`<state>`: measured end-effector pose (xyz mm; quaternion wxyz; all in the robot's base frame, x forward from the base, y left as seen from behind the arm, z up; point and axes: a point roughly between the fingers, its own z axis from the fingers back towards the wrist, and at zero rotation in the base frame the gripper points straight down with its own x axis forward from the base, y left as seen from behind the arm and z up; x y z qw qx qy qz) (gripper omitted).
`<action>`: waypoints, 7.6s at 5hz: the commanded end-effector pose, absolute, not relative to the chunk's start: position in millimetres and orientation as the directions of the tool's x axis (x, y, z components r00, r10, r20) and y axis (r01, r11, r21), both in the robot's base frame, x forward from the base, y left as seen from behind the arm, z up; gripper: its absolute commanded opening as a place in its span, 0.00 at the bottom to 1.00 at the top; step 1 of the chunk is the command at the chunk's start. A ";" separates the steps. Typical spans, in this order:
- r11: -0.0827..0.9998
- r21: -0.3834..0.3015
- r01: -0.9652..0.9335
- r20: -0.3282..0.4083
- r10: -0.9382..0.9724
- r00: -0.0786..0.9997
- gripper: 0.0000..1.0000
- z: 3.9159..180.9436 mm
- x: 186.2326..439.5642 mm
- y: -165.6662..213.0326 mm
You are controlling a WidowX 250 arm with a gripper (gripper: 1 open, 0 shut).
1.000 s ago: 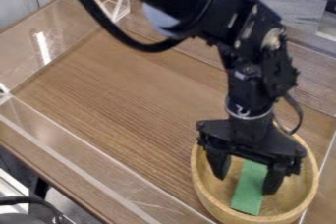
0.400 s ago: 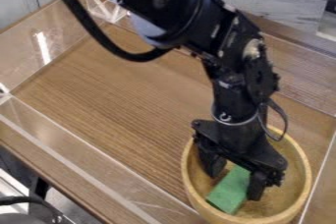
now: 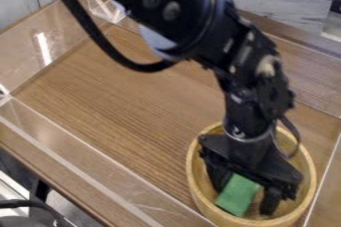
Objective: Remove the green block from inside the brown bowl and put it on the table
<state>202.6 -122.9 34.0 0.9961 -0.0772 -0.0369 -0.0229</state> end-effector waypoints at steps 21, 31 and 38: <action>0.985 -0.074 -0.156 0.131 0.165 0.978 0.00 142.2 200.3 -90.3; 0.953 -0.031 -0.302 0.191 0.303 0.934 0.00 150.4 176.5 -8.1; 0.966 -0.014 -0.258 0.308 0.249 0.918 0.00 116.7 215.3 -13.8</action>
